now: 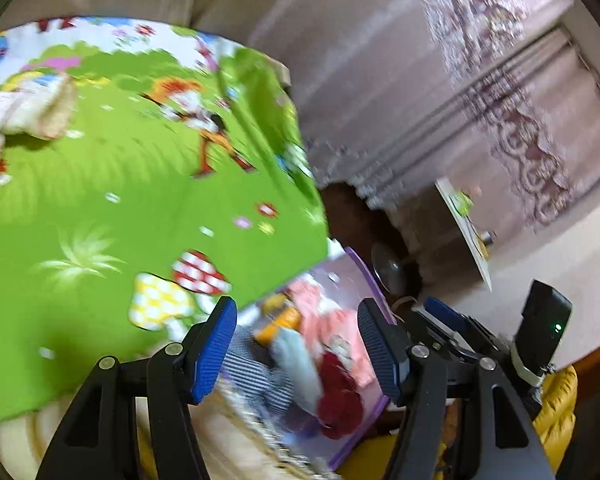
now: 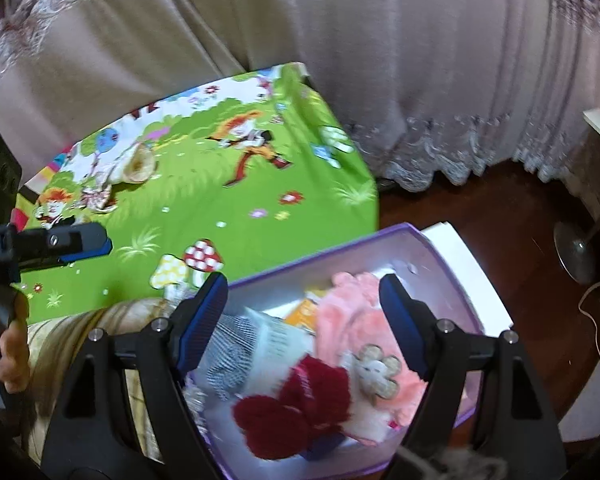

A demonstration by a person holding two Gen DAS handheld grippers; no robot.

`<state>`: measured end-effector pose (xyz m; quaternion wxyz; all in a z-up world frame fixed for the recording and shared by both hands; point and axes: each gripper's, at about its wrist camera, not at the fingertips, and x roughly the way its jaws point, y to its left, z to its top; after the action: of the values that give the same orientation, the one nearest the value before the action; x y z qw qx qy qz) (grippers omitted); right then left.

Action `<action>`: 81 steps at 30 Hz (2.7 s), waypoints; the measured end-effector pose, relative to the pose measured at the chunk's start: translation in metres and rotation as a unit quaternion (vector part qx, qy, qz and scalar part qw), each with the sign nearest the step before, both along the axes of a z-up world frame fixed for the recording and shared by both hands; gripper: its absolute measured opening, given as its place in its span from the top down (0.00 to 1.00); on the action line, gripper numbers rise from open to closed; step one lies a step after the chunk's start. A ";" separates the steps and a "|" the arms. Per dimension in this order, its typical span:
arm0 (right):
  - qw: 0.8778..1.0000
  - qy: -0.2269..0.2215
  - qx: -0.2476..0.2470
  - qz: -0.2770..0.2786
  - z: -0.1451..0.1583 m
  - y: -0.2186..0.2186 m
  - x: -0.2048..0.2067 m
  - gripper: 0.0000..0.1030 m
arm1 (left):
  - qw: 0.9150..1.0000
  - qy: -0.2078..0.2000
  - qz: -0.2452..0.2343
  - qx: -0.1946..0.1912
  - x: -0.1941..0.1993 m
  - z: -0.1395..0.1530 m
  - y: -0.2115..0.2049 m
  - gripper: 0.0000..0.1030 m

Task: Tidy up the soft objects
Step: 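Move both tools back over the black scrunchie and sponge pad on the mat, then grasp the black scrunchie with left tool while right tool grasps the sponge pad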

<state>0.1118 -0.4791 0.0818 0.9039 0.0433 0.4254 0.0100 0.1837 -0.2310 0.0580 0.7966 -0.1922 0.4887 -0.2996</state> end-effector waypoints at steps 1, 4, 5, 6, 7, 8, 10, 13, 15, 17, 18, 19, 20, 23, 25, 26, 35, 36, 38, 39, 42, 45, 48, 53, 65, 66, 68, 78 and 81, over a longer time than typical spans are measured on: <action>1.000 -0.001 0.000 0.007 0.001 0.007 0.003 0.22 | 1.000 -0.004 0.009 0.002 0.003 0.001 0.010 0.38; 1.000 -0.004 0.000 0.029 0.005 0.029 0.013 0.22 | 0.999 -0.010 0.044 0.005 0.013 0.004 0.046 0.38; 0.999 -0.005 -0.001 0.037 0.006 0.036 0.016 0.22 | 0.998 -0.012 0.060 0.005 0.017 0.004 0.063 0.38; 0.999 -0.006 -0.003 0.044 0.007 0.043 0.019 0.22 | 0.997 -0.013 0.071 0.006 0.020 0.005 0.074 0.38; 0.999 -0.007 -0.004 0.054 0.008 0.052 0.024 0.22 | 0.996 -0.015 0.084 0.008 0.024 0.006 0.089 0.38; 0.998 -0.008 -0.005 0.061 0.009 0.059 0.027 0.21 | 0.995 -0.017 0.096 0.009 0.027 0.007 0.102 0.38; 0.997 -0.011 -0.004 0.077 0.013 0.073 0.036 0.21 | 0.993 -0.020 0.115 0.013 0.032 0.008 0.125 0.38; 0.995 -0.017 0.001 0.095 0.019 0.093 0.050 0.21 | 0.989 -0.025 0.146 0.025 0.040 0.009 0.160 0.38; 0.994 -0.022 0.004 0.106 0.022 0.106 0.059 0.21 | 0.985 -0.024 0.167 0.030 0.043 0.007 0.184 0.38; 0.993 -0.024 0.007 0.117 0.023 0.122 0.070 0.21 | 0.981 -0.020 0.189 0.038 0.047 0.001 0.207 0.38; 0.992 -0.023 0.007 0.121 0.023 0.128 0.073 0.21 | 0.979 -0.018 0.197 0.041 0.048 -0.002 0.215 0.38; 0.991 -0.023 0.007 0.128 0.022 0.137 0.078 0.21 | 0.978 -0.016 0.205 0.043 0.049 -0.005 0.224 0.38; 0.991 -0.024 0.007 0.135 0.022 0.145 0.082 0.21 | 0.975 -0.013 0.217 0.048 0.050 -0.009 0.236 0.38; 0.988 -0.025 0.010 0.155 0.021 0.172 0.096 0.21 | 0.969 -0.006 0.237 0.069 0.056 -0.020 0.259 0.38; 0.985 -0.026 0.012 0.169 0.020 0.192 0.105 0.21 | 0.965 0.003 0.247 0.086 0.060 -0.031 0.277 0.38; 0.984 -0.027 0.013 0.175 0.020 0.202 0.110 0.21 | 0.963 0.008 0.252 0.098 0.063 -0.037 0.287 0.38; 0.974 -0.021 0.027 0.222 0.009 0.288 0.148 0.17 | 0.954 0.042 0.276 0.115 0.073 -0.080 0.327 0.38; 0.973 -0.019 0.028 0.226 0.007 0.296 0.152 0.17 | 0.954 0.046 0.273 0.113 0.074 -0.084 0.327 0.38; 0.971 -0.016 0.032 0.238 0.002 0.315 0.158 0.17 | 0.956 0.051 0.266 0.112 0.075 -0.092 0.326 0.38; 0.970 -0.015 0.031 0.241 -0.001 0.321 0.160 0.16 | 0.957 0.052 0.264 0.112 0.076 -0.095 0.326 0.38; 0.968 -0.007 0.033 0.248 -0.010 0.343 0.168 0.16 | 0.958 0.057 0.260 0.103 0.079 -0.104 0.328 0.38; 0.966 -0.002 0.035 0.255 -0.018 0.359 0.174 0.16 | 0.960 0.061 0.254 0.098 0.081 -0.111 0.329 0.41; 0.965 0.004 0.030 0.260 -0.031 0.373 0.179 0.16 | 0.962 0.060 0.253 0.088 0.079 -0.113 0.332 0.56; 0.961 0.018 0.020 0.276 -0.052 0.387 0.177 0.16 | 0.962 0.063 0.259 0.051 0.072 -0.115 0.342 0.76; 0.941 0.041 -0.028 0.335 -0.086 0.423 0.166 0.16 | 0.959 0.031 0.281 0.029 0.056 -0.099 0.351 0.80; 0.939 0.042 -0.030 0.339 -0.087 0.425 0.165 0.16 | 0.959 0.032 0.281 0.028 0.056 -0.099 0.351 0.80; 0.936 0.048 -0.033 0.346 -0.091 0.428 0.163 0.16 | 0.958 0.036 0.282 0.023 0.055 -0.101 0.353 0.80; 0.919 0.077 -0.051 0.384 -0.113 0.447 0.160 0.16 | 0.949 0.027 0.314 0.007 0.045 -0.094 0.367 0.80; 0.917 0.077 -0.054 0.387 -0.117 0.452 0.165 0.16 | 0.945 0.024 0.327 0.016 0.042 -0.090 0.371 0.80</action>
<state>0.2763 -0.0268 -0.0350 0.7946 -0.1726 0.4774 0.3330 0.2253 0.1401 -0.0320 0.8415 -0.3360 0.4229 -0.0104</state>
